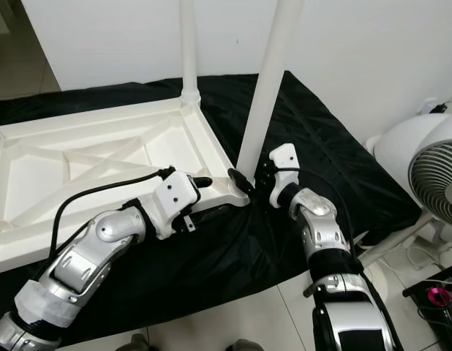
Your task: Building children table
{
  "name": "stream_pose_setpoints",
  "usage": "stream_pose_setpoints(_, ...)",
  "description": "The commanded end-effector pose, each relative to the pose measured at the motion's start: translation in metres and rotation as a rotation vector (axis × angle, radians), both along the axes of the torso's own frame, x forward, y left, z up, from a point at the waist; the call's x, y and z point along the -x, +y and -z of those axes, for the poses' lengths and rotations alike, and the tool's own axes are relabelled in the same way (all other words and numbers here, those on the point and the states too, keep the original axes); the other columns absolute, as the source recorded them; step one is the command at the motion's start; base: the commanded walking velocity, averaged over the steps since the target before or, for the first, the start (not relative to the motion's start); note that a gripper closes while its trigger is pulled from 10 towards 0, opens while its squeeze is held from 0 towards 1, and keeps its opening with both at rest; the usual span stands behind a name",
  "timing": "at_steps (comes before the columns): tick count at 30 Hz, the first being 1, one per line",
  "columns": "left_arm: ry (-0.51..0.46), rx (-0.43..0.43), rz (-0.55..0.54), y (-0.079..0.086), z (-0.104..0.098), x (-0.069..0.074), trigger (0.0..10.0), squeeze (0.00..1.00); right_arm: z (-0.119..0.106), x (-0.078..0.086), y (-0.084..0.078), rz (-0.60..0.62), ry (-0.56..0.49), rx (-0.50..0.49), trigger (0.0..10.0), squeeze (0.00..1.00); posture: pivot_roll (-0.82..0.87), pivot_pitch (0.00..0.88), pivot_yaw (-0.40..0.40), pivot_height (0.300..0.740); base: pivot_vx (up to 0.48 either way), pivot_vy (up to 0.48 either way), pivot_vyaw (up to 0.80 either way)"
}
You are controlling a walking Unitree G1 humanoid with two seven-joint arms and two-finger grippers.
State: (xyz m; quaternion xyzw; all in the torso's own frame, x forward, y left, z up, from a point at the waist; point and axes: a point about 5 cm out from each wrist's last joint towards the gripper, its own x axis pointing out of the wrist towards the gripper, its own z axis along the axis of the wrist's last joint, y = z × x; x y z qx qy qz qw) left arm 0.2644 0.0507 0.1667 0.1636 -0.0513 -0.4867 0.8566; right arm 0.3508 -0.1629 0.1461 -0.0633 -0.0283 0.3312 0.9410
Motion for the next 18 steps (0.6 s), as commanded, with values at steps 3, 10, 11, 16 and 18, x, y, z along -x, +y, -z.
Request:
stream_pose_setpoints(3,-0.005,-0.026,0.025,-0.002,0.006,0.001,10.0,0.00,0.007,-0.004,0.012,-0.074,0.033,0.029,8.1,0.00,-0.05,0.000,-0.024,0.740,0.000,0.000,0.00)
stream_pose_setpoints(10,-0.002,-0.016,-0.004,-0.004,0.006,0.001,10.0,0.00,0.019,-0.002,0.015,-0.114,0.082,0.028,0.0,0.00,-0.04,0.000,-0.014,0.740,0.000,0.000,0.00)
stream_pose_setpoints(11,-0.020,-0.026,-0.011,-0.004,0.006,0.000,10.0,0.00,0.023,-0.002,0.014,-0.115,0.091,0.031,0.0,0.00,-0.04,0.000,-0.014,0.740,0.000,0.000,0.00)
stream_pose_setpoints(16,-0.035,-0.030,-0.017,-0.005,0.005,-0.001,10.0,0.00,0.028,0.000,0.012,-0.120,0.109,0.020,0.0,0.00,-0.03,0.000,-0.011,0.740,0.000,0.000,0.00)
stream_pose_setpoints(18,-0.045,-0.030,-0.020,-0.004,0.003,-0.003,10.0,0.00,0.031,0.002,0.011,-0.117,0.114,0.018,0.0,0.00,-0.03,0.000,-0.011,0.740,0.000,0.000,0.00)
